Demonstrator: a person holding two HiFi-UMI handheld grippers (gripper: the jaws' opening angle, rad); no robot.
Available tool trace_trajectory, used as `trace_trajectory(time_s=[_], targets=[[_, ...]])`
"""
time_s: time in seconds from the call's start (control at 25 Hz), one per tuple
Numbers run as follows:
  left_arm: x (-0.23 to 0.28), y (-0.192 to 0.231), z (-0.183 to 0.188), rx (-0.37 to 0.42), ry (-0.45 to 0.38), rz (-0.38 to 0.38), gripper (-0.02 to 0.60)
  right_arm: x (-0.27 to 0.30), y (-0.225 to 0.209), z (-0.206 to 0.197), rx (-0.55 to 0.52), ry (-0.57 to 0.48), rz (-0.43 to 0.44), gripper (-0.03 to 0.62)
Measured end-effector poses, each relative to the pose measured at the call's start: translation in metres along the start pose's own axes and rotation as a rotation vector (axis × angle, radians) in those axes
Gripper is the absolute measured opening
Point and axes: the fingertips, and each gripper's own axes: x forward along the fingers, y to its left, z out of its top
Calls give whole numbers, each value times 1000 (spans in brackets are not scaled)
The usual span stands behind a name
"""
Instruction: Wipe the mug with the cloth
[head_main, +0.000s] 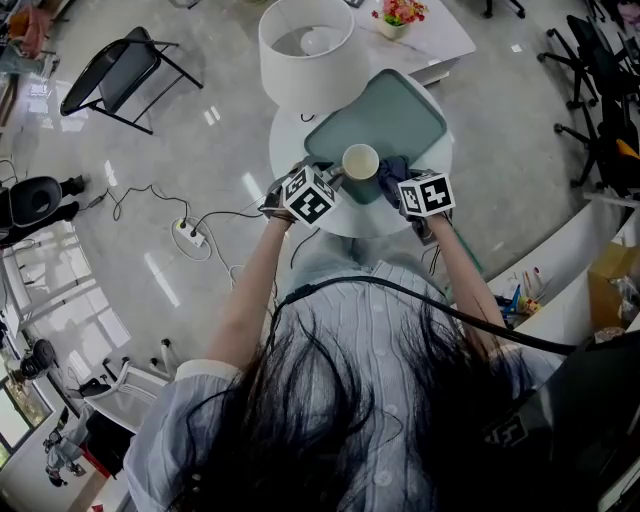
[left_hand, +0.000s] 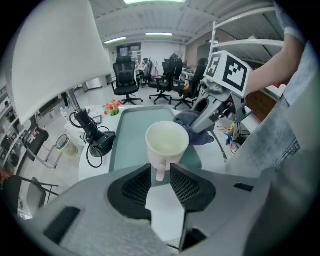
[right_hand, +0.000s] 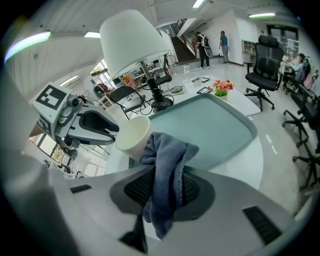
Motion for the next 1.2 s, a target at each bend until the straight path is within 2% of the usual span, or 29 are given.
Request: trace_trajectory(time_s=[0.36, 0.48, 0.56, 0.64, 0.76, 1.0, 1.2], targets=[[-12, -35, 39, 57, -87, 51, 127, 3, 1, -4, 35, -4, 0, 94], [-1, -48, 50, 141, -53, 15, 127, 0, -2, -6, 40, 4, -26, 94], [9, -50, 52, 221, -4, 18, 127, 1, 1, -5, 41, -3, -9, 94], [19, -48, 49, 262, 46, 26, 127, 4, 5, -4, 42, -17, 19, 94], [28, -48, 45, 227, 92, 8, 127, 1, 3, -6, 46, -9, 1, 94], [41, -48, 47, 164, 110, -11, 125, 0, 0, -5, 47, 0, -22, 94], [43, -47, 44, 137, 107, -18, 71, 0, 1, -3, 47, -2, -16, 94]])
